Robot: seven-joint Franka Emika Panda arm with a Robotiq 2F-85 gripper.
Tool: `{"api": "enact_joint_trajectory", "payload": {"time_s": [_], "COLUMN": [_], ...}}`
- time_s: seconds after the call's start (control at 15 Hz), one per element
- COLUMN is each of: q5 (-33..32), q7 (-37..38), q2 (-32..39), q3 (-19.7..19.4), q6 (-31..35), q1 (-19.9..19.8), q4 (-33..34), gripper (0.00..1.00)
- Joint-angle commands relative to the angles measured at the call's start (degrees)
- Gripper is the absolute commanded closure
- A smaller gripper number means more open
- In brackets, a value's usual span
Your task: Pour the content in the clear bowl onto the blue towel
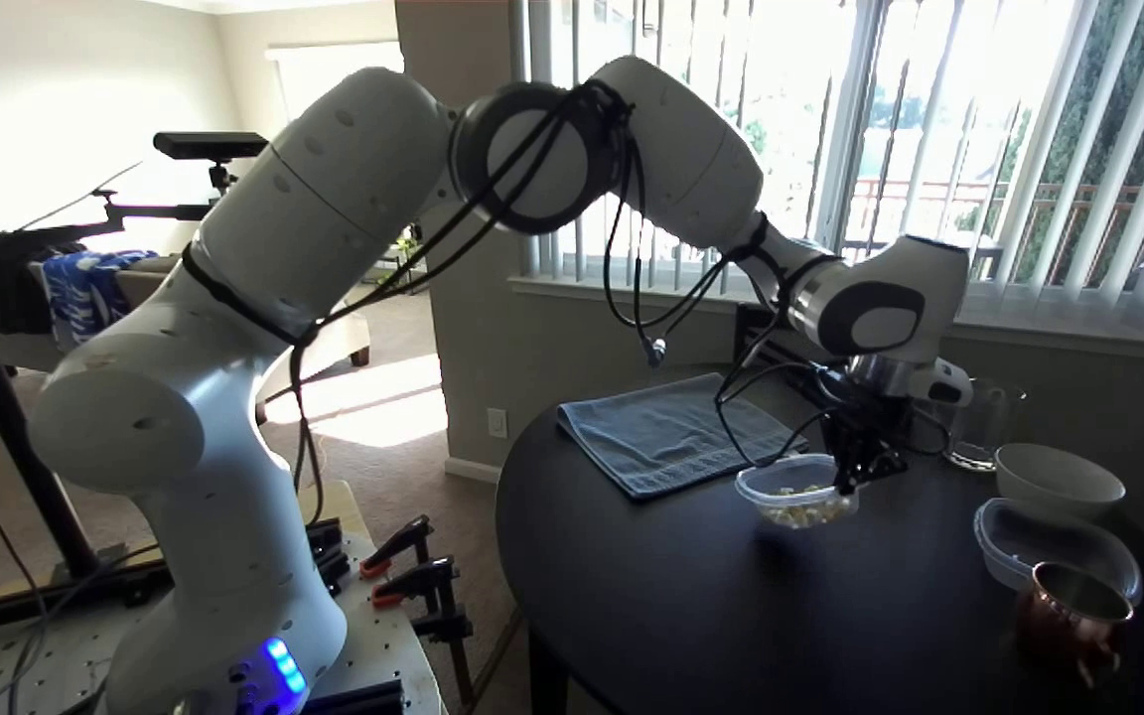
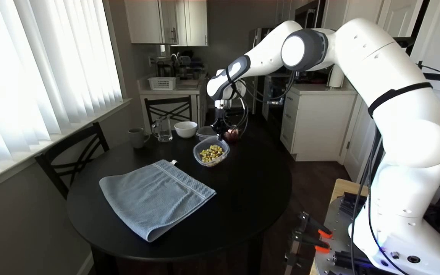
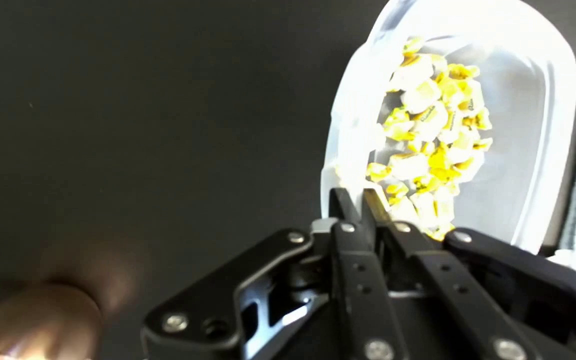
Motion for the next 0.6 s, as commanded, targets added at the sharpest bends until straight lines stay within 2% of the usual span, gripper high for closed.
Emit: {"api": "enact_joint_trajectory", "payload": {"time_s": [0.0, 0.27, 0.53], "q5": [-1.71, -3.51, -6.81], "q7": [-3.72, -4.39, -2.28], "q2": [-10.7, -15.85, -17.83], "q3": [0.56, 0.44, -0.34], "q6": [5.47, 7.42, 9.28], "q1": [3.51, 6.75, 9.37], "q4": [-10.24, -12.62, -13.83], "gripper": [0.95, 0.95, 0.95]}}
